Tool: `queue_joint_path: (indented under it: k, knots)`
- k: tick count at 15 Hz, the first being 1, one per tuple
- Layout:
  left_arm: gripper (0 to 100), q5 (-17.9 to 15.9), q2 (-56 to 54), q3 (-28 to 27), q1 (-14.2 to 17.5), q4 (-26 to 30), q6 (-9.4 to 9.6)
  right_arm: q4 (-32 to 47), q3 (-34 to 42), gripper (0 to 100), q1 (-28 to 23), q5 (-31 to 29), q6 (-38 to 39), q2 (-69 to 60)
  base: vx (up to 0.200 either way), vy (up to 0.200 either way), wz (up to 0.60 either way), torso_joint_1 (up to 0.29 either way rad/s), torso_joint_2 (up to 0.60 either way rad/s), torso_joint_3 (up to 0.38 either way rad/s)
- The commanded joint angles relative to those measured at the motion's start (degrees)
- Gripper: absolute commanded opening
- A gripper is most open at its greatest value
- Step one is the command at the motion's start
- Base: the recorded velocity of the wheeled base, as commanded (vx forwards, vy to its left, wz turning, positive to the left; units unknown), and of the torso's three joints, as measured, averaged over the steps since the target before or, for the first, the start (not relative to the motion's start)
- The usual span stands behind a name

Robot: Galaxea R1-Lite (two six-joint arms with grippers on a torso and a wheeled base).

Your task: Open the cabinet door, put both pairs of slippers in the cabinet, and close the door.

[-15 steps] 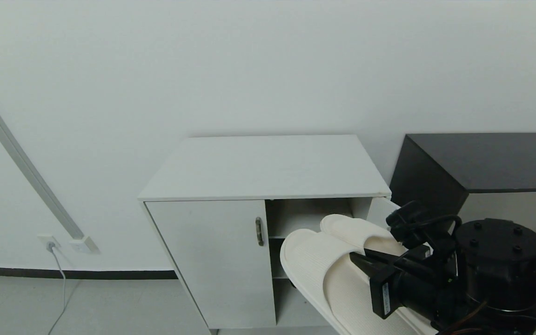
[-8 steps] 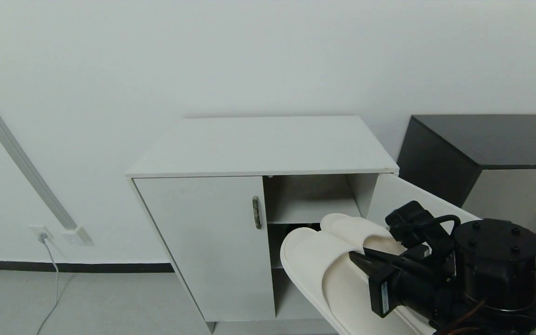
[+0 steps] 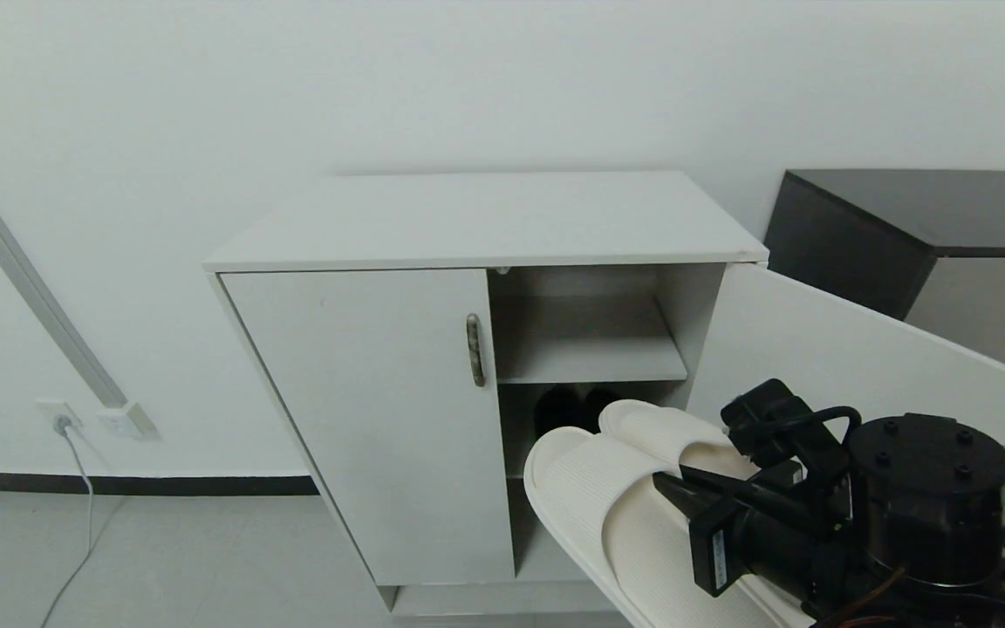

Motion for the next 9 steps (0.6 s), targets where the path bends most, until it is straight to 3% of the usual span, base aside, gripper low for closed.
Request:
queue_joint_path:
  k: [1,9]
  knots:
    - [0,0.0,0.1,0.0,0.0,0.0,-0.03,-1.0,0.5,0,0.0,-0.1,-0.2,1.2,0.000,0.000,0.00,-0.144,0.48,0.330]
    - [0,0.0,0.1,0.0,0.0,0.0,0.05,-2.6,0.8,0,0.0,-0.3,-0.2,2.2,0.000,0.000,0.00,-0.117,0.47,0.345]
